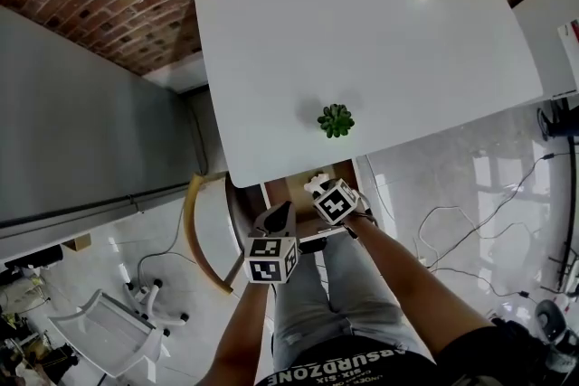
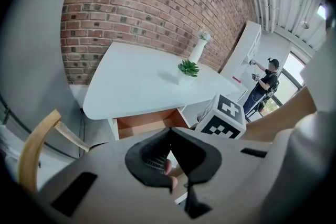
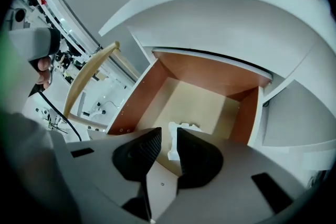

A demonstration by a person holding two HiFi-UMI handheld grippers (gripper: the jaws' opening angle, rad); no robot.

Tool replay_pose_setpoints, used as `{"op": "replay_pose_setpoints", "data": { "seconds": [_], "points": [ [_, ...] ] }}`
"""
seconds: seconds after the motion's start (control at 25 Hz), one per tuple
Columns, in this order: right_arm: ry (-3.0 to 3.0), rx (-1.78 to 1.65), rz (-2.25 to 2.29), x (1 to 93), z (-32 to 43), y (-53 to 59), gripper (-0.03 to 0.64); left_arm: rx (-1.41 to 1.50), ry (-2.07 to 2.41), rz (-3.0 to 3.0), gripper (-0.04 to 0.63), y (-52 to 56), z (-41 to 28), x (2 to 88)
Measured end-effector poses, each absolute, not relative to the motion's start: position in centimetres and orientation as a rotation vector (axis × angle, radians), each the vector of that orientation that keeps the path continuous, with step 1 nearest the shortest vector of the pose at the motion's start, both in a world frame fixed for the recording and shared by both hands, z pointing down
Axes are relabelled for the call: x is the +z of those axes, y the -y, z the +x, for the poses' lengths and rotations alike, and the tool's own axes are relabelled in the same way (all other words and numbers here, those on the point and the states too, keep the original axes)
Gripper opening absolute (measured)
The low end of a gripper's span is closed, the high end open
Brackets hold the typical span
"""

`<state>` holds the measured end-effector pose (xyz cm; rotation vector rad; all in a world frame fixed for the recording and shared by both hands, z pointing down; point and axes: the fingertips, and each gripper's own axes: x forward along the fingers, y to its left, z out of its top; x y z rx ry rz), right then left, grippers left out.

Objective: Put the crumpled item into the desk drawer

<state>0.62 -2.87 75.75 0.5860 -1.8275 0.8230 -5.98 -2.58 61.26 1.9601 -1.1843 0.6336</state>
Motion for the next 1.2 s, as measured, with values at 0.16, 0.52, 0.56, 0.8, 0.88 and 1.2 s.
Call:
{"op": "replay_pose_setpoints", "data": {
  "seconds": [0.16,0.52,0.56,0.8,0.88,1.2],
  "points": [
    [1.882,0.815,0.644,73.6,0.8,3.1,0.065,0.641,1.184,1.978,0.006,2.5,-5.6,60.4],
    [1.96,0.826,0.772,69.2,1.2,3.2,0.005,0.666,1.192,2.008,0.006,2.0,-5.2,58.7],
    [1.966,0.834,0.785,68.7,1.1,3.1,0.002,0.666,1.195,2.011,0.006,2.0,-5.2,58.5],
    [2.026,0.854,0.854,65.6,1.1,3.0,-0.003,0.669,1.2,2.036,0.006,2.2,-5.0,57.3],
    [2.041,0.853,0.868,64.6,1.2,2.9,-0.003,0.664,1.202,2.04,0.006,2.2,-4.9,56.9],
    [2.091,0.858,0.952,60.9,1.6,2.8,-0.003,0.646,1.204,2.058,0.006,2.4,-5.0,55.4]
  ]
}}
